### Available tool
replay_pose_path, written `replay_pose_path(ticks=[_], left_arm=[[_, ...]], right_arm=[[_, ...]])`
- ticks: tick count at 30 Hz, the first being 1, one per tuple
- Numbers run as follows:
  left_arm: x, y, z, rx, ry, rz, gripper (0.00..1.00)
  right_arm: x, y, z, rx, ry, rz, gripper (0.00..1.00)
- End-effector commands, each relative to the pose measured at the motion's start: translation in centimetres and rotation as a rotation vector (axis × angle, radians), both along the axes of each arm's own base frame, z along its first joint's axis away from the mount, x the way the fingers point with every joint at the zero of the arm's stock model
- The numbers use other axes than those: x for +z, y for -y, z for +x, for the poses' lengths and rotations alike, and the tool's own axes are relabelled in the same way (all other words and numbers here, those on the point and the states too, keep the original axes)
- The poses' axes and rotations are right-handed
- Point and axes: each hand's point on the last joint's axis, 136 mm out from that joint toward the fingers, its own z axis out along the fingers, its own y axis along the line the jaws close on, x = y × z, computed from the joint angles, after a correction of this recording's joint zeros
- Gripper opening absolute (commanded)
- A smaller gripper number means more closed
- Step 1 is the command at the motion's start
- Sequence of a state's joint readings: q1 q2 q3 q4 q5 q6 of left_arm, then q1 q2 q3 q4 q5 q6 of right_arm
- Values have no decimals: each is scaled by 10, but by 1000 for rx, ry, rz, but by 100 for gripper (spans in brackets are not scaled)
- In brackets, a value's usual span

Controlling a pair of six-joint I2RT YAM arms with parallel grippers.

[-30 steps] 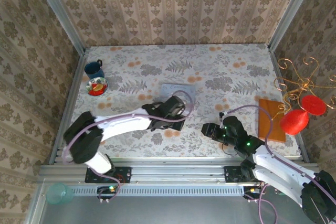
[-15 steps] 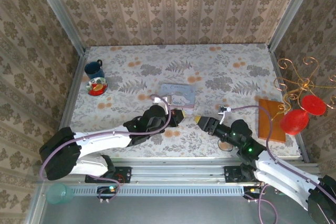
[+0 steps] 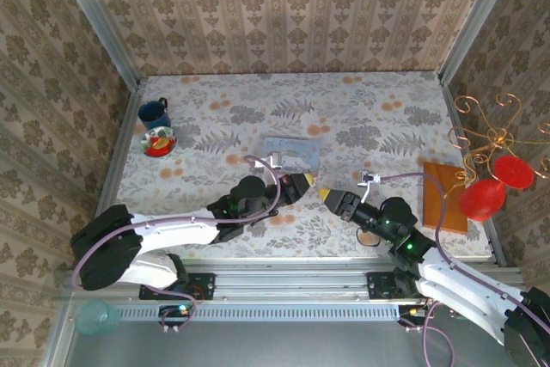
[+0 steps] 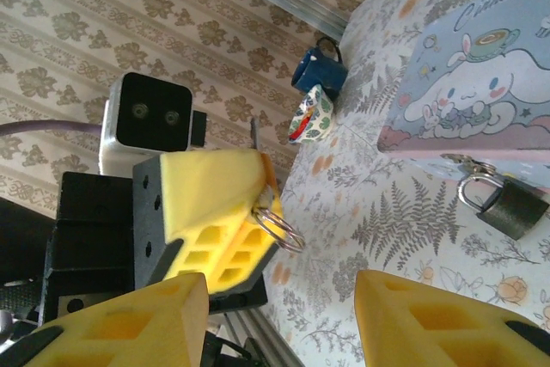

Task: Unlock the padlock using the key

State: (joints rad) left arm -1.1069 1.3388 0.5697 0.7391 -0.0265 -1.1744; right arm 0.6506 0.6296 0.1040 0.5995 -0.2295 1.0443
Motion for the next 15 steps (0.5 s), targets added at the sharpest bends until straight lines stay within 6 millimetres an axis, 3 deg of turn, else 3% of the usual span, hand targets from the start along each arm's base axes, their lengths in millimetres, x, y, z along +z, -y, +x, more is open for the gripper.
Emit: replay_pose_path(ticks=[1,15], left_arm=[[14,8,-7,-34,1,-66,0],[16,9,-13,-50,-2,-54,0]], right_arm=[[24,-6,-3,36,63,42,49],[36,-14,2,57,83,44,35]])
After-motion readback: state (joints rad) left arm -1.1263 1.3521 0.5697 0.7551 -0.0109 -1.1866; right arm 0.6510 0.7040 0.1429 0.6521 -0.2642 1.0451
